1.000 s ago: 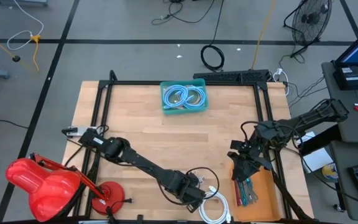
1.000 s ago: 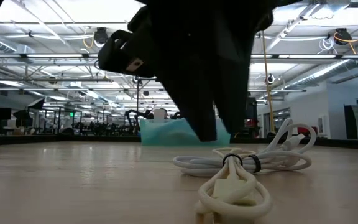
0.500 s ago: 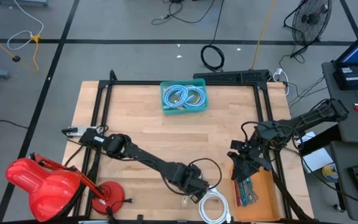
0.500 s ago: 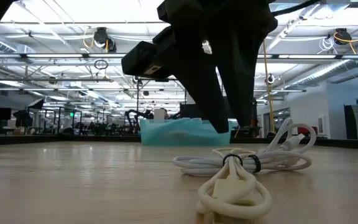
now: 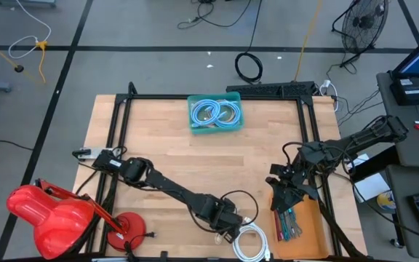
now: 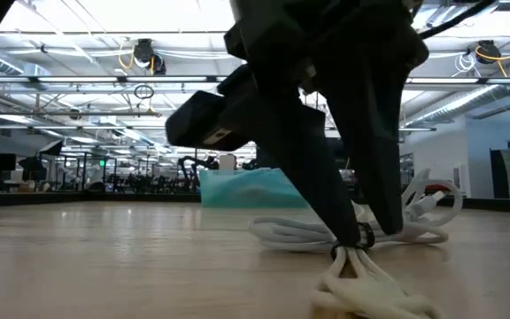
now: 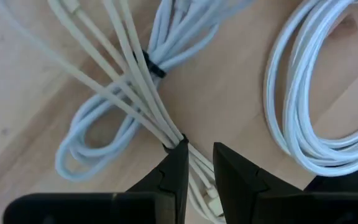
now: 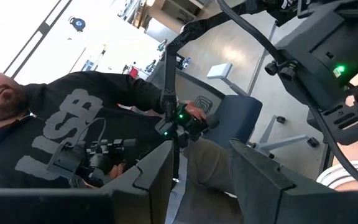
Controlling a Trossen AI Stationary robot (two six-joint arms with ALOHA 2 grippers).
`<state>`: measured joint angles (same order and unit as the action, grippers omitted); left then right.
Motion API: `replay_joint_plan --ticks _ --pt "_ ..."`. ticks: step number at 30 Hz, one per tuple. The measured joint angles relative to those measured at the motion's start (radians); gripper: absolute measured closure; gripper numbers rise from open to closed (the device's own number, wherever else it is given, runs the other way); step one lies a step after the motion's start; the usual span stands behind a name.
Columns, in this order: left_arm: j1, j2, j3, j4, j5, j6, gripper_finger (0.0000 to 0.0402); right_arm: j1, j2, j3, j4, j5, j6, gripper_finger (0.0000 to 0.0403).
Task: Pick & Place USB Port
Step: Put the brown charger cable into the orange bin
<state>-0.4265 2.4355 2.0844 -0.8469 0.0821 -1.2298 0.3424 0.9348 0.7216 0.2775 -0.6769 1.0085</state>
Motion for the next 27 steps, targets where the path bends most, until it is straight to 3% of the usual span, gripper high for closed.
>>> replay_joint_plan --ticks 14,19,27 --pt "0.008 -0.004 -0.042 -0.020 -0.006 -0.045 0.0327 0.000 0.000 0.000 0.000 0.000 0.000 0.0261" --pt "0.019 -0.009 -0.084 -0.003 0.035 -0.051 0.0388 0.000 0.000 0.000 0.000 0.000 0.000 0.0261" --pt "0.016 -0.019 -0.107 0.031 0.054 -0.050 0.0392 0.000 0.000 0.000 0.000 0.001 0.000 0.0261"
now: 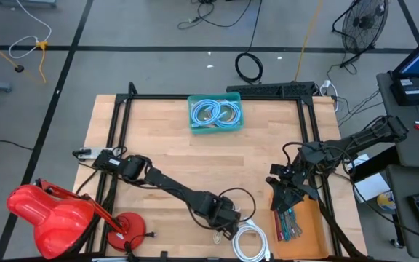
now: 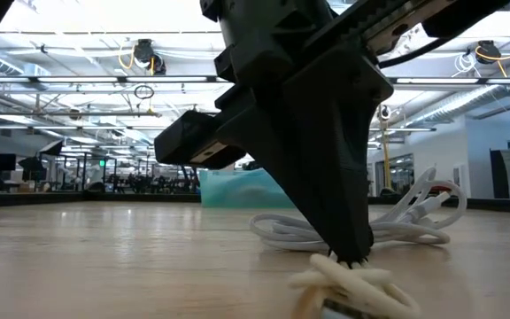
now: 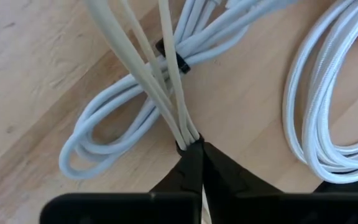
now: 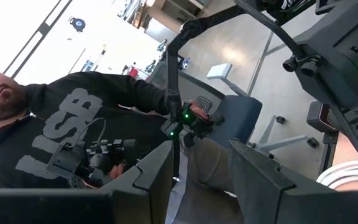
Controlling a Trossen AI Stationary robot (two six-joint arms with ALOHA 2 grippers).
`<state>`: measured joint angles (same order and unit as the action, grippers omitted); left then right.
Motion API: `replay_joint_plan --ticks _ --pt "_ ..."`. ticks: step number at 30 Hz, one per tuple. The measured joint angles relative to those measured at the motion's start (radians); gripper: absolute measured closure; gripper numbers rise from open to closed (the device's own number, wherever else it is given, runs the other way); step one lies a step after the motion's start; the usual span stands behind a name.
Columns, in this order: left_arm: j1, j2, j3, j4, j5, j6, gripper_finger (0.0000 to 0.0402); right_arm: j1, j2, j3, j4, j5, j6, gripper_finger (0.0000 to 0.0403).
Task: Pick & Place USB Port
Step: Put the brown charger cable into the orange bin
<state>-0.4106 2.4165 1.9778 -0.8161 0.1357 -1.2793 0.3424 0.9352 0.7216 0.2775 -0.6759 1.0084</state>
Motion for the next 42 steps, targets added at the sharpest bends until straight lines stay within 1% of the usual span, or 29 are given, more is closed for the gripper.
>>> replay_joint_plan --ticks 3,6,9,12,17,20,22,25,27,30,39,42 --pt "-0.003 -0.002 0.001 -0.021 -0.003 -0.019 0.0389 0.000 0.000 0.000 0.000 0.010 0.000 0.0261" --pt "-0.006 -0.005 0.001 -0.062 0.005 -0.026 0.0396 0.000 0.000 0.000 0.000 0.022 0.000 0.0261" --pt "-0.008 -0.006 0.001 -0.067 0.005 -0.043 0.0395 0.000 0.000 0.000 0.000 0.022 0.000 0.0261" --pt "-0.012 -0.015 -0.002 -0.044 0.002 -0.034 0.0388 0.000 0.000 0.000 0.000 0.022 0.000 0.0261" --pt "-0.024 -0.041 0.014 0.010 -0.052 0.024 0.0383 0.000 0.000 0.000 -0.002 0.022 0.000 0.0261" --pt "-0.027 -0.079 0.023 0.033 -0.056 0.040 0.0368 0.000 0.000 0.000 -0.010 0.022 -0.002 0.0261" --pt "-0.026 -0.096 0.026 0.032 -0.063 0.045 0.0348 0.000 0.000 0.000 -0.017 0.022 -0.003 0.0261" --pt "-0.027 -0.100 0.025 0.008 -0.095 0.029 0.0314 0.000 0.000 0.000 -0.021 0.022 -0.007 0.0261" --pt "-0.027 -0.102 0.025 -0.021 -0.091 0.021 0.0294 0.000 0.000 0.001 -0.020 0.022 -0.008 0.0261" --pt "-0.027 -0.096 0.025 -0.052 -0.085 0.020 0.0276 0.000 0.000 0.001 -0.020 0.022 -0.008 0.0261" --pt "-0.009 -0.088 0.010 -0.078 -0.101 0.026 0.0270 0.000 0.000 0.000 -0.019 0.025 -0.007 0.0261" --pt "0.001 -0.077 0.010 -0.048 -0.077 0.033 0.0270 0.000 0.000 0.000 -0.020 0.027 -0.007 0.0261"
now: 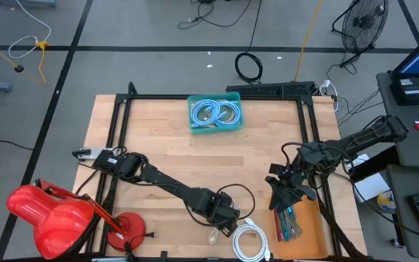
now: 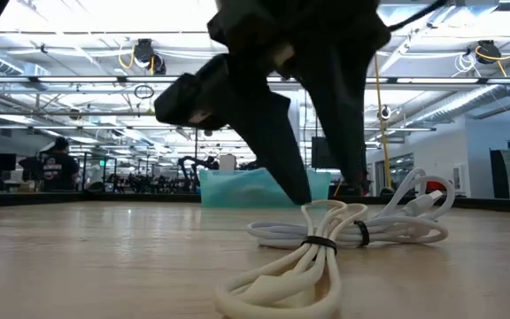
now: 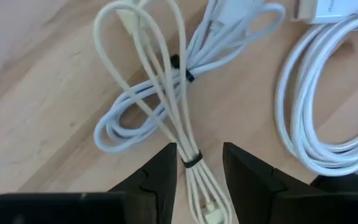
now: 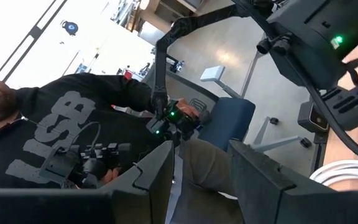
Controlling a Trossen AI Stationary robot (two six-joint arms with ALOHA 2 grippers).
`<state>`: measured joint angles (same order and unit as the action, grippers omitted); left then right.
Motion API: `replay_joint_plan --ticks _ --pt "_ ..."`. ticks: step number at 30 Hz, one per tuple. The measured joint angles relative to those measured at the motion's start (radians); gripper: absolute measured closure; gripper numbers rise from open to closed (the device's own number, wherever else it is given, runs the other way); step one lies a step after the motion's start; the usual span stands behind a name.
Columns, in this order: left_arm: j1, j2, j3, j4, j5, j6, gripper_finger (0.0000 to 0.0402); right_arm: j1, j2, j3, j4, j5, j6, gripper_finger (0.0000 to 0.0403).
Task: Pick & Place USB Port
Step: Put the brown charger cable into the orange bin
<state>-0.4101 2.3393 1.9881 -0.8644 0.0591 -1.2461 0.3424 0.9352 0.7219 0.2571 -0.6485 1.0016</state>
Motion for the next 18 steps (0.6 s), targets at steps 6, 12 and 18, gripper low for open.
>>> replay_joint_plan --ticks 6,12,18 --pt "-0.002 0.038 0.000 0.014 0.035 0.008 0.0270 0.000 0.000 0.000 0.001 0.017 0.000 0.0261" --pt "-0.002 0.060 0.003 -0.004 0.050 0.007 0.0270 0.000 0.000 0.000 0.007 0.023 0.000 0.0261" --pt "-0.002 0.072 0.005 -0.005 0.061 0.018 0.0313 0.000 0.000 0.000 0.007 0.028 0.000 0.0261"
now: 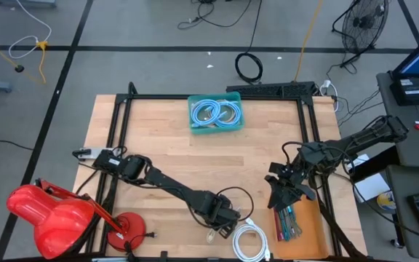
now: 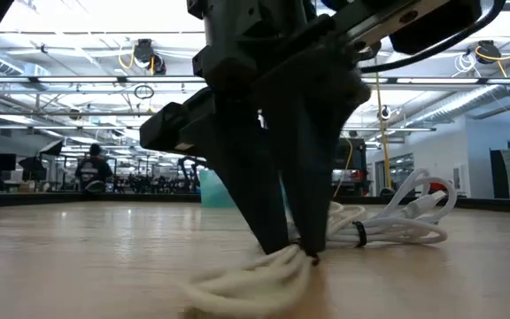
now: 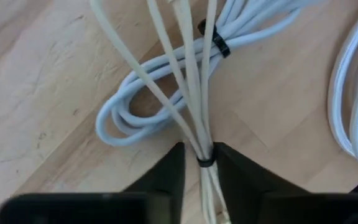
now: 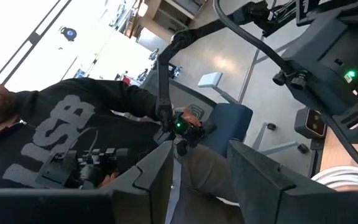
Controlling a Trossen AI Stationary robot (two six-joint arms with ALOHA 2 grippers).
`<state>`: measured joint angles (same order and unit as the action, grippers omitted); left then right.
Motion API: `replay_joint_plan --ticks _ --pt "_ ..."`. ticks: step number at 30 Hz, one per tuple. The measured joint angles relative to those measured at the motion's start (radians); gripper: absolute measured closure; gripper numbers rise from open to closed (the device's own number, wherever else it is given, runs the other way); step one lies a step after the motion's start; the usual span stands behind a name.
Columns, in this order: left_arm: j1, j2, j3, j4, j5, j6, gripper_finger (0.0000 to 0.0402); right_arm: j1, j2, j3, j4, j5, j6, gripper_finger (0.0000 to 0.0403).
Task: Pick & Place USB Port
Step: Put the brown charger cable into the orange bin
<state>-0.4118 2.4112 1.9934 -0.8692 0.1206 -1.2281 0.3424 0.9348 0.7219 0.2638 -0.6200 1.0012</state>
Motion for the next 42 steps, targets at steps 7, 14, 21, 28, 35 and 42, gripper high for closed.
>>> replay_joint_plan --ticks 7,14,21,28,35,42 --pt "0.000 0.000 -0.002 0.032 0.022 0.025 0.0388 0.000 0.000 0.000 0.000 0.022 0.000 0.0261" --pt "-0.006 -0.060 -0.008 0.057 0.039 0.039 0.0398 0.000 0.000 0.000 0.000 0.046 0.000 0.0261" --pt "-0.018 -0.206 -0.005 0.048 -0.087 0.068 0.0400 0.000 0.000 0.000 0.000 0.094 -0.002 0.0261" --pt "0.031 -0.380 -0.005 -0.035 -0.357 0.176 0.0400 -0.001 0.000 0.000 0.019 0.344 -0.059 0.0261" --pt "0.142 -0.509 -0.004 0.015 -0.434 0.362 0.0401 -0.012 0.000 -0.001 0.161 0.655 -0.166 0.0261" --pt "0.224 -0.556 -0.004 0.086 -0.401 0.533 0.0401 -0.016 0.000 0.000 0.286 0.829 -0.346 0.0261"
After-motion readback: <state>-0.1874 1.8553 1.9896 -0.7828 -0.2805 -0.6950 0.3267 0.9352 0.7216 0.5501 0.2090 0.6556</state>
